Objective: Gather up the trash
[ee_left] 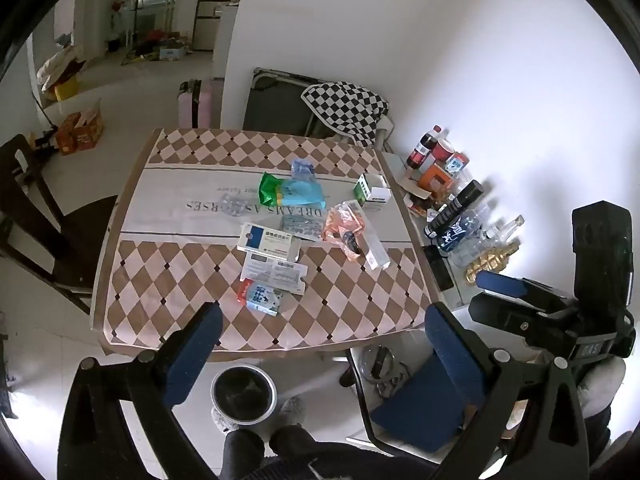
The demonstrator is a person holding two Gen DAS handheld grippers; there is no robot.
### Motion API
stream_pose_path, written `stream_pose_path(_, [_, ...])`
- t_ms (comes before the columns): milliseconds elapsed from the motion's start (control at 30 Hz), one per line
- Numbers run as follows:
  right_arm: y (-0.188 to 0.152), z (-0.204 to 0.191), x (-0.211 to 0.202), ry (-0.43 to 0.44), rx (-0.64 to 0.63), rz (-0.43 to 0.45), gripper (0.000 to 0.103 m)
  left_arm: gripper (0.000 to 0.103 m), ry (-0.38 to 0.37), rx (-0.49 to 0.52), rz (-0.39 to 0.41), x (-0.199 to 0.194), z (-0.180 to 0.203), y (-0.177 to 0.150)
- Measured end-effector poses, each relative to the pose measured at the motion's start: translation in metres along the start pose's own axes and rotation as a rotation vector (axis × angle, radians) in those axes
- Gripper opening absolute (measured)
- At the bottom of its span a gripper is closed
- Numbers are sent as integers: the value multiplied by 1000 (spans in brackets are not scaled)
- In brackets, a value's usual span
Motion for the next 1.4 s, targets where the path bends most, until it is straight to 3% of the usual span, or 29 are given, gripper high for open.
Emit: stream_pose_path(1400, [-12,-7,-3,5,-16,-11,103,103,-34,-11,9,-1,16,4])
Point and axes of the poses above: each gripper's, at about its wrist camera, not at the fingertips, and x roughly the way its jaws point, z to its right, y to its top, the point moved 10 cm from there along x, roughly the way its jaws point, and after that the axes turned 4 degrees about z, right-handed, at the moved point
